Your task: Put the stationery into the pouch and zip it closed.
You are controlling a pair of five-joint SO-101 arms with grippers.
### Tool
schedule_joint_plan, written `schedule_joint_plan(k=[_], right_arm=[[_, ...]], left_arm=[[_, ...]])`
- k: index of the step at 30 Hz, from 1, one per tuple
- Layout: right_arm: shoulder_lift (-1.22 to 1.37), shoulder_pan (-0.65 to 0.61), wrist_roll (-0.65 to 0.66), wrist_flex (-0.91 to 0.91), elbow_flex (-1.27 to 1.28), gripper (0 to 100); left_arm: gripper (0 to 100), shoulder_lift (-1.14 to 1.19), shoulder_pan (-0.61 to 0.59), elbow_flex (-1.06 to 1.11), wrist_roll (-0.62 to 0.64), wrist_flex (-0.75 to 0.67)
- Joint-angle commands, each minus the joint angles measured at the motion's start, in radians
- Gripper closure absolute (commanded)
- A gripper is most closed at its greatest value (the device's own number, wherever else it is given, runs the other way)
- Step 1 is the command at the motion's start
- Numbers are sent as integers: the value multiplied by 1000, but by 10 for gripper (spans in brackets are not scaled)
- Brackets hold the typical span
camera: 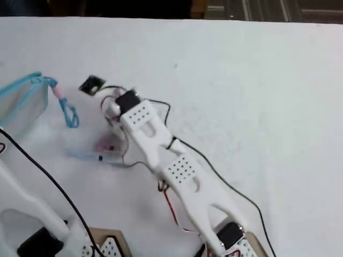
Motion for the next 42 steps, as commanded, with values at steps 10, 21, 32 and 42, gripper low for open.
schedule_joint_plan(k=[10, 21, 32, 42], right_arm=[[-321, 41, 150, 33, 17, 957], [-553, -97, 183, 27, 609, 738], [-403, -139, 181, -114, 697, 829], [-384, 36, 181, -111, 695, 981]], left_arm=[[978, -36, -5, -12, 5, -21], [978, -36, -44, -11, 5, -15], [978, -36, -47, -12, 5, -15], [978, -36, -47, -12, 5, -17]])
